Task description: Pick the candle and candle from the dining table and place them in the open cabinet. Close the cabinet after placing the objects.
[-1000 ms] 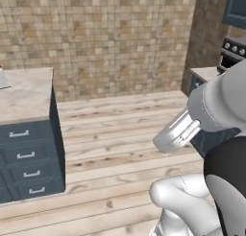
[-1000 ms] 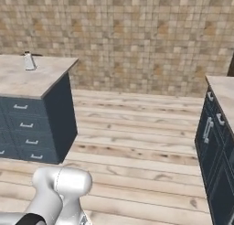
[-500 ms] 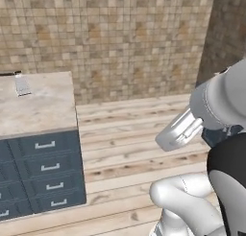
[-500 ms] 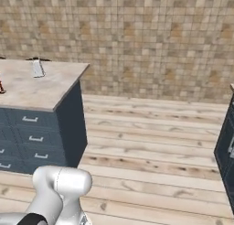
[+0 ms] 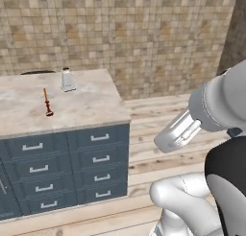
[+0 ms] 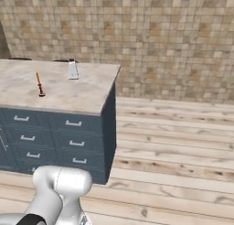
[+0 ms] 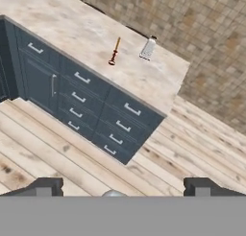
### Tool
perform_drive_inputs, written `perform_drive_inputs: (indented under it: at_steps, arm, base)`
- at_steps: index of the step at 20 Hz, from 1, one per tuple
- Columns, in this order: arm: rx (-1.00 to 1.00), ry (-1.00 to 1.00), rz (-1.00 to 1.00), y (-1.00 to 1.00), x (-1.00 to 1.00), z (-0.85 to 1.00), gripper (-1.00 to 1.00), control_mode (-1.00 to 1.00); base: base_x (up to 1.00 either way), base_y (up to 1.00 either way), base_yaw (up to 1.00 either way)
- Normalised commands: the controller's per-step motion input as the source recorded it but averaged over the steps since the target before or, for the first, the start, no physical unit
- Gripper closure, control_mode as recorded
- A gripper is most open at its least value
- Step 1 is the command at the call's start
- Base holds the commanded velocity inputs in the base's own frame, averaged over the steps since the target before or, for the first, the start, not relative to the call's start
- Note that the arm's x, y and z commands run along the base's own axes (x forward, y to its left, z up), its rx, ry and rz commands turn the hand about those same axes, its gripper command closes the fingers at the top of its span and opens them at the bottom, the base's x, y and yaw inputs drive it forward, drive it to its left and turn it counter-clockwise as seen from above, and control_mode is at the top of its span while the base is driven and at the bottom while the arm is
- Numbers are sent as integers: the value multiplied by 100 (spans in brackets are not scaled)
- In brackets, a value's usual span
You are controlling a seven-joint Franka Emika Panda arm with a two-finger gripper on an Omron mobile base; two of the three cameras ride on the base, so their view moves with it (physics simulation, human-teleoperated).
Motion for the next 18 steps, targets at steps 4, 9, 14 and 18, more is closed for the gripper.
perform_drive_inputs:
  at_steps: [4, 9, 14, 18]
  arm:
    - [0, 0, 0, 0, 0, 0, -100, 100]
    - [0, 0, 0, 0, 0, 0, -100, 100]
    - [0, 0, 0, 0, 0, 0, -100, 100]
    - [0, 0, 0, 0, 0, 0, -100, 100]
  base:
    - [26, 100, -1]
    - [37, 100, -1]
    - [62, 84, -3]
    - [78, 41, -1]
